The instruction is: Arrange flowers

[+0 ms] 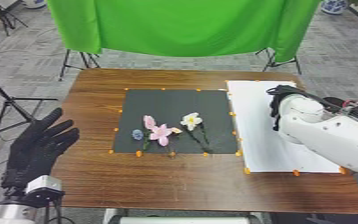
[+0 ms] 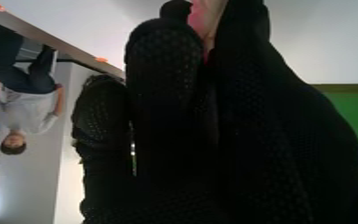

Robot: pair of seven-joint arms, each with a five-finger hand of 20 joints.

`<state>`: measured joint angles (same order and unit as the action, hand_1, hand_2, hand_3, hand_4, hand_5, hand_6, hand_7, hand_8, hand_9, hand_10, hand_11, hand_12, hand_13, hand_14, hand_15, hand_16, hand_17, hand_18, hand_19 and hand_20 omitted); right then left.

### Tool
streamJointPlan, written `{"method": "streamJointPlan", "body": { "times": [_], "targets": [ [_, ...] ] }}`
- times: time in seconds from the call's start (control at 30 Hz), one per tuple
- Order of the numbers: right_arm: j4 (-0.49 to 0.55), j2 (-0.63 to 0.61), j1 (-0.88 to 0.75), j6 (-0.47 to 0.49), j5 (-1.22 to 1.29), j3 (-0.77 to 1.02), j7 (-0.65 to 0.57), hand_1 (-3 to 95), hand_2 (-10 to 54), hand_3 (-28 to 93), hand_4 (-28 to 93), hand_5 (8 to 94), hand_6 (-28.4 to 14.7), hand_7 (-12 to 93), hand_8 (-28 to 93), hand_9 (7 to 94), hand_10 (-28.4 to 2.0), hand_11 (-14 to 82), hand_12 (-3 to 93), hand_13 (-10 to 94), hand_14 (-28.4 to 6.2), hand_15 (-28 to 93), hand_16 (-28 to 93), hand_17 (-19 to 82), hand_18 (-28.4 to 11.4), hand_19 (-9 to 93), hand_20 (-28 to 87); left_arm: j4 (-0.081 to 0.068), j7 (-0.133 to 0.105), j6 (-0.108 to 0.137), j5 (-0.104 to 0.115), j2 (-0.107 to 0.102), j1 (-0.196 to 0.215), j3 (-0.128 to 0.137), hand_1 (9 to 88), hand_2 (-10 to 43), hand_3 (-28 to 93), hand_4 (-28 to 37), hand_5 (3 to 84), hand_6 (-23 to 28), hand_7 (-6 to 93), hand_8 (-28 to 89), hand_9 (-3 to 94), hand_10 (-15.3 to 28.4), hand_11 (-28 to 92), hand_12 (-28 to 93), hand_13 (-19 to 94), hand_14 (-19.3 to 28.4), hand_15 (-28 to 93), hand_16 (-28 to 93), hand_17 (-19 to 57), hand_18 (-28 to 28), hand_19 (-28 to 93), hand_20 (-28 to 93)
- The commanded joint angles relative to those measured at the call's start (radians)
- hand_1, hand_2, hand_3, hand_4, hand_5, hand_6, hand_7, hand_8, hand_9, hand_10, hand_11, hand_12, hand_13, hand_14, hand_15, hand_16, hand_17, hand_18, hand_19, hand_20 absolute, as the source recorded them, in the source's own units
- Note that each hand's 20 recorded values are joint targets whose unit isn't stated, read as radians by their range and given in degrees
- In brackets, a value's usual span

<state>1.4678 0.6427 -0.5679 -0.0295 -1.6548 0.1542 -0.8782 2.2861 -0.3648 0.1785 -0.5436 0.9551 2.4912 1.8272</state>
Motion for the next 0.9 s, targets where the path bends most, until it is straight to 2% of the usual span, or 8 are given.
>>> {"method": "streamJointPlan", "body": {
  "times": [0.03, 0.17, 0.23, 0.33, 0.5, 0.73, 0.77, 0.9],
  "targets": [
    [0.114, -0.010, 0.067, -0.056, -0.026, 0.011, 0.002, 60.0, -9.5, 73, -28, 73.0, 3.8, 38, 0, 90.2, -5.7, 6.6, 31.6, 83, -0.5, 58, 20, 51, -13.4, 93, 21, 0.007, 0.008, -0.003, 0.000, -0.007, 0.023, 0.013, 29.4, 6.6, 62, -19.4, 38.6, 10.7, 7.0, -6, 34.0, 20.9, 27, 12, 22, 28.4, 56, -12, -6.2, 28.4, 54, 3],
    [0.212, -0.012, 0.073, -0.056, -0.048, 0.000, 0.043, 60.1, -9.5, 73, -28, 73.4, 3.5, 38, 1, 90.5, -6.1, 6.6, 31.8, 83, -0.7, 59, 20, 52, -13.7, 93, 23, 0.012, 0.018, -0.002, -0.003, -0.007, 0.028, 0.024, 29.5, 6.6, 62, -19.3, 38.6, 10.7, 6.9, -6, 34.0, 20.9, 27, 12, 22, 28.4, 56, -12, -6.2, 28.4, 54, 3],
    [0.268, -0.005, 0.027, -0.066, -0.059, 0.034, 0.065, 60.1, -9.5, 73, -28, 73.5, 3.5, 37, 1, 90.6, -6.2, 6.6, 31.7, 83, -0.7, 59, 20, 52, -13.8, 93, 23, 0.015, -0.005, 0.013, 0.009, -0.027, 0.043, 0.025, 29.4, 6.6, 62, -19.3, 38.6, 10.7, 6.9, -6, 34.0, 20.9, 27, 12, 22, 28.4, 56, -12, -6.2, 28.4, 54, 3],
    [0.334, 0.006, -0.021, -0.056, -0.083, 0.051, 0.101, 60.0, -9.5, 74, -28, 73.6, 3.4, 37, 2, 90.7, -6.3, 6.5, 31.7, 84, -1.0, 59, 19, 52, -14.0, 93, 24, 0.015, 0.001, 0.010, 0.008, -0.020, 0.042, 0.022, 29.4, 6.6, 62, -19.3, 38.5, 10.7, 6.9, -6, 34.0, 20.9, 27, 12, 22, 28.4, 56, -12, -6.1, 28.4, 54, 3],
    [0.398, 0.035, -0.111, -0.068, -0.101, 0.078, 0.117, 60.0, -9.5, 74, -28, 73.8, 3.4, 37, 2, 90.7, -6.4, 6.4, 31.6, 84, -1.2, 59, 18, 52, -14.2, 93, 25, 0.016, -0.036, 0.033, 0.037, -0.058, 0.058, 0.013, 29.4, 6.6, 62, -19.2, 38.6, 10.7, 6.9, -6, 34.0, 21.0, 27, 12, 22, 28.4, 56, -12, -6.1, 28.4, 54, 3],
    [0.440, 0.035, -0.189, -0.123, -0.121, 0.078, 0.087, 59.9, -9.5, 74, -28, 74.0, 3.2, 36, 2, 90.8, -6.5, 6.5, 31.4, 84, -1.6, 60, 17, 52, -14.4, 93, 25, 0.014, -0.006, 0.021, 0.019, -0.037, 0.039, 0.013, 29.4, 6.6, 62, -19.4, 38.6, 10.7, 6.9, -6, 34.0, 21.0, 27, 12, 22, 28.4, 56, -12, -6.1, 28.4, 54, 3],
    [0.440, 0.038, -0.202, -0.108, -0.123, 0.091, 0.093, 59.9, -9.5, 74, -28, 74.1, 3.2, 36, 2, 90.8, -6.5, 6.5, 31.4, 84, -1.6, 60, 17, 52, -14.4, 93, 26, 0.014, -0.019, 0.028, 0.027, -0.045, 0.044, 0.010, 29.4, 6.6, 62, -19.3, 38.5, 10.7, 6.9, -6, 34.0, 21.0, 27, 12, 22, 28.4, 56, -12, -6.1, 28.4, 54, 3],
    [0.435, 0.041, -0.209, -0.128, -0.119, 0.076, 0.083, 59.9, -9.5, 74, -28, 74.2, 3.2, 36, 2, 90.8, -6.6, 6.5, 31.5, 84, -1.6, 60, 17, 52, -14.4, 93, 26, 0.011, -0.021, 0.027, 0.032, -0.052, 0.044, 0.005, 29.3, 6.6, 62, -19.3, 38.5, 10.6, 6.9, -6, 34.0, 21.0, 27, 12, 22, 28.4, 56, -12, -6.1, 28.4, 54, 3]
  ]
}}
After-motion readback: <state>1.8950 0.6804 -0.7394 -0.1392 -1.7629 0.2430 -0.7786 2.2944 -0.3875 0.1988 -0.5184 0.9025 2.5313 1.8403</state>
